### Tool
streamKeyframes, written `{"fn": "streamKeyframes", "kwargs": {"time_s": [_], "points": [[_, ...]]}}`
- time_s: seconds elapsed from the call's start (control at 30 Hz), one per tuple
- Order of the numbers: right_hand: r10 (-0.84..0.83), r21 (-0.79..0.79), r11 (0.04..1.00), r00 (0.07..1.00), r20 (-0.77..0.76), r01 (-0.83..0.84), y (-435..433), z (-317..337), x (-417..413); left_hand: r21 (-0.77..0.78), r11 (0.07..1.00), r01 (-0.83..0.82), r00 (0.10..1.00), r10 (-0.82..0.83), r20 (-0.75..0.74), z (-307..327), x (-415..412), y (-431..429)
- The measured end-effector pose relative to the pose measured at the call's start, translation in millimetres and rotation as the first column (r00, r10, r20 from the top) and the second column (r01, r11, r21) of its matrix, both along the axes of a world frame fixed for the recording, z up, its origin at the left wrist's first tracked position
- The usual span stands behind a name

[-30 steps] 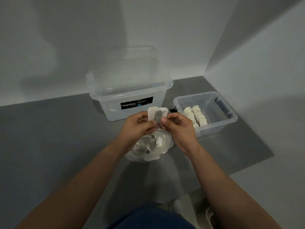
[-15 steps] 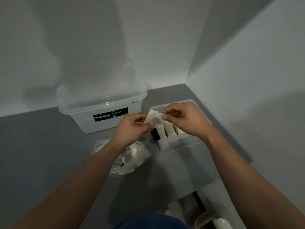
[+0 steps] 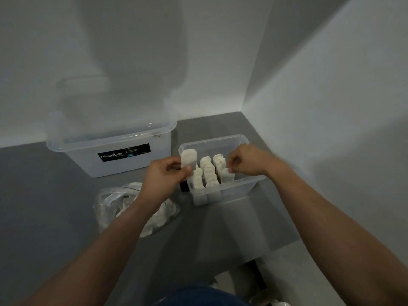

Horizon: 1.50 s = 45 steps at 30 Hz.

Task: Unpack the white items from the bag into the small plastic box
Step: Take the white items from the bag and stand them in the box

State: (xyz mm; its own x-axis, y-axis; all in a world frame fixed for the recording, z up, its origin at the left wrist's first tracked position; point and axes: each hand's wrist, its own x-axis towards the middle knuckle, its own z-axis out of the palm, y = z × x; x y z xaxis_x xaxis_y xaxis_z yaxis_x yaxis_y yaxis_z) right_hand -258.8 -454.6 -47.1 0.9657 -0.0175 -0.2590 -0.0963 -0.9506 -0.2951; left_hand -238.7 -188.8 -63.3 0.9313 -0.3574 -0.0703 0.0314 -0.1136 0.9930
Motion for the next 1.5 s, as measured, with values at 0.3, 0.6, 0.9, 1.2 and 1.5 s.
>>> {"fn": "streamKeyframes", "kwargs": {"time_s": [0.3, 0.6, 0.9, 1.2, 1.5], "points": [[0.083, -0.073, 0.992, 0.961, -0.262, -0.106, -6.6, -40.8, 23.4, 0.084, 0.995, -0.052, 0.998, 0.049, 0.031, -6.0, -11.4, -14.5], [0.100, -0.126, 0.982, 0.957, -0.272, -0.138, -9.6, -50.7, 31.9, 0.135, 0.986, -0.101, 0.995, 0.099, 0.025, -8.7, -14.2, -21.6], [0.100, 0.353, 0.922, 0.979, 0.180, -0.159, 20.4, 43.5, 7.1, 0.178, 0.984, 0.012, 0.997, -0.026, 0.075, -6.2, -6.6, -34.4], [0.128, -0.059, 0.991, 0.951, 0.281, -0.116, 2.0, 50.4, 17.1, 0.439, 0.894, 0.086, 0.953, -0.203, 0.226, -7.2, 9.3, -42.0], [0.103, -0.492, 0.867, 0.994, 0.037, -0.072, -24.4, -12.4, 50.9, 0.832, 0.541, 0.121, 0.640, -0.683, 0.351, -4.4, 10.9, -15.5]]}}
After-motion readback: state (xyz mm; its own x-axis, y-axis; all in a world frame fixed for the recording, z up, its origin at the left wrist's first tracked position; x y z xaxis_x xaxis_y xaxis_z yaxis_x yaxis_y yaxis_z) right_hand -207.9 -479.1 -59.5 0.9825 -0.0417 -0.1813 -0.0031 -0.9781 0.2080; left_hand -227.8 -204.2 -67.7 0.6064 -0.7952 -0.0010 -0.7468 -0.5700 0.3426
